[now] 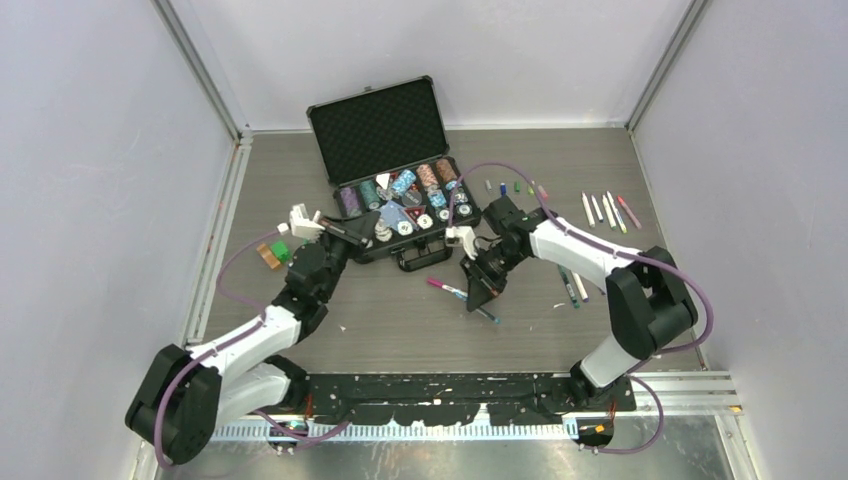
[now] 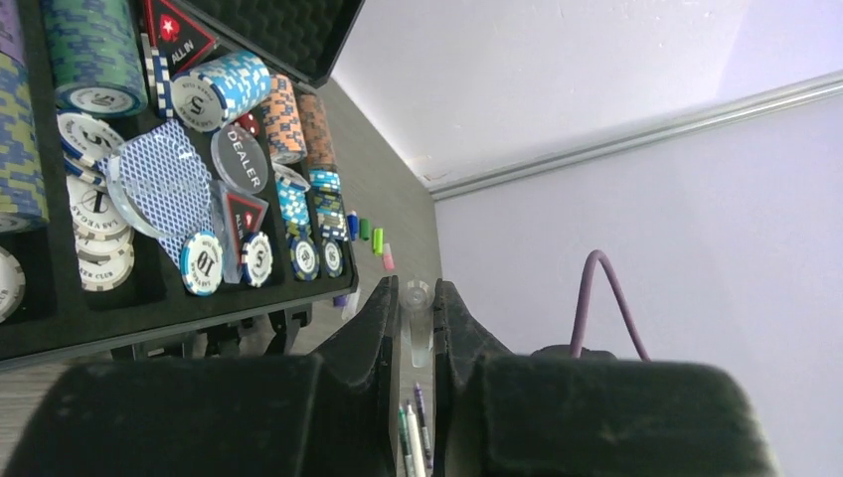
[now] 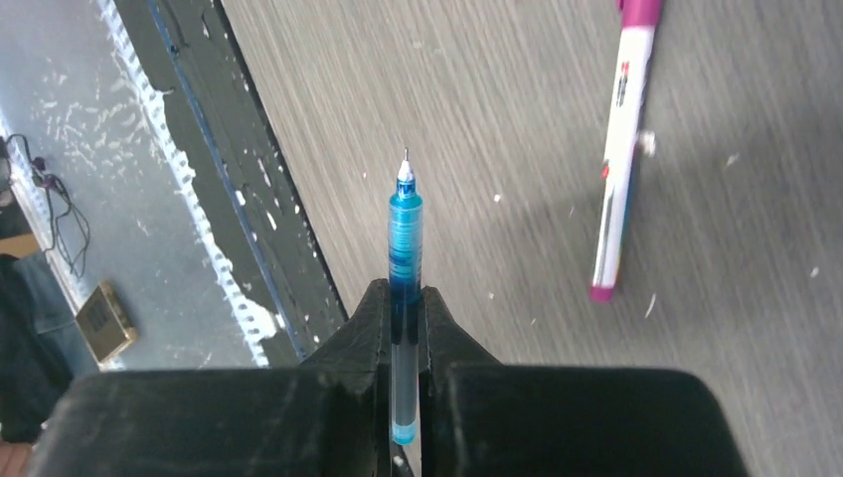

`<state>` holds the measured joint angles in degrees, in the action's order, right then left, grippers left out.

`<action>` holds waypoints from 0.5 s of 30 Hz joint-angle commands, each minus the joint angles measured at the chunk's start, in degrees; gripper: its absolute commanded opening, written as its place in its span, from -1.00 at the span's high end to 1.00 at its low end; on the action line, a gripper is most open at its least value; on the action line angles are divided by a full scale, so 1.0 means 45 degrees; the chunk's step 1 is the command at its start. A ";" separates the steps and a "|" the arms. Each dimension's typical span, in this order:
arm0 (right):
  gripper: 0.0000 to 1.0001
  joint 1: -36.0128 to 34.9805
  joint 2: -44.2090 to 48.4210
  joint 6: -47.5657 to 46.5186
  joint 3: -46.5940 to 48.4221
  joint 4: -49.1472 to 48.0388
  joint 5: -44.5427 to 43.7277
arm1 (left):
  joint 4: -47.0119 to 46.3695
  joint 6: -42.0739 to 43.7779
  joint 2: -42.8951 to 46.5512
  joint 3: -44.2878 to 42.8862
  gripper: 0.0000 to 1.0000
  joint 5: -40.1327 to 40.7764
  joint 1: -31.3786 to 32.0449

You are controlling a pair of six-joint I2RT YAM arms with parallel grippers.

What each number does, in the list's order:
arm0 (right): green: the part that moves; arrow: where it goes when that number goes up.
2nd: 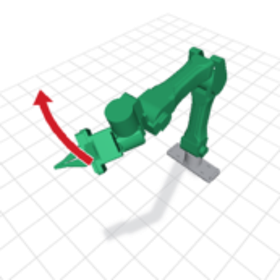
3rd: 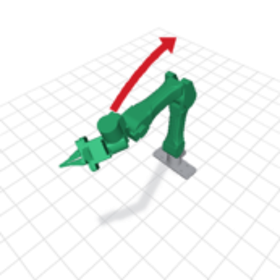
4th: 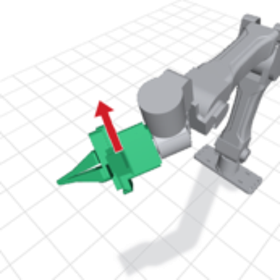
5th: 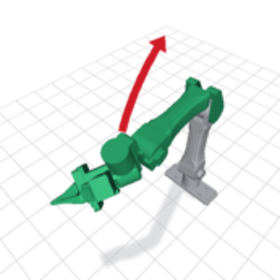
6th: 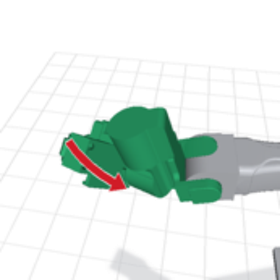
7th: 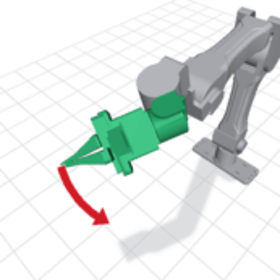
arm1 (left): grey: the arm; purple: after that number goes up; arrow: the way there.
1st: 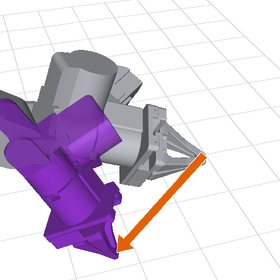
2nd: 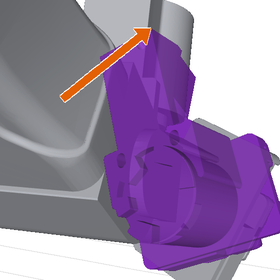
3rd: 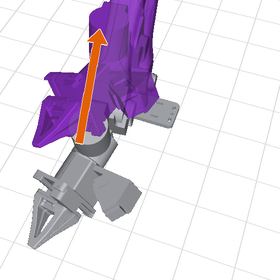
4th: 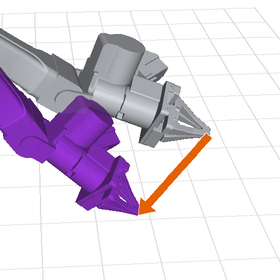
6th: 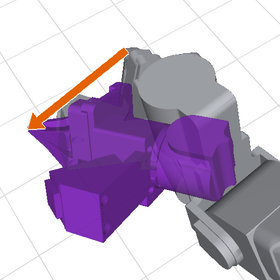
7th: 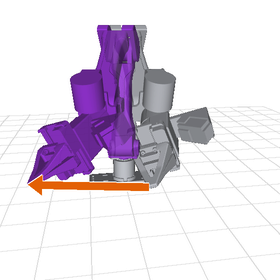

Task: Open the pen caps
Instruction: Open the pen cap from the pen.

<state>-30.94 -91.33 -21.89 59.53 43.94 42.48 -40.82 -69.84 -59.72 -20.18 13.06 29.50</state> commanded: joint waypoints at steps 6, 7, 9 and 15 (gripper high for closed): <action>0.99 0.3996 0.3405 -0.1506 -0.0387 0.1060 -0.0624 | 0.0067 0.0464 -0.0146 -0.0266 1.00 -0.2578 -0.0090; 0.99 0.4677 0.3655 -0.1484 -0.0471 0.1041 -0.0723 | 0.0091 0.0550 -0.0148 -0.0261 1.00 -0.3213 -0.0095; 0.98 0.6035 0.4053 -0.1365 -0.0532 0.0947 -0.1066 | 0.0204 0.0650 -0.0146 -0.0254 1.00 -0.3956 -0.0090; 0.91 0.9333 0.3930 -0.0978 -0.0495 0.0583 -0.2905 | 0.0480 0.1279 0.0010 -0.0351 1.00 -0.5632 -0.0092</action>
<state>5.08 -72.90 -26.48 57.80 47.51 36.07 -38.79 -67.24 -60.40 -20.32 -4.67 29.32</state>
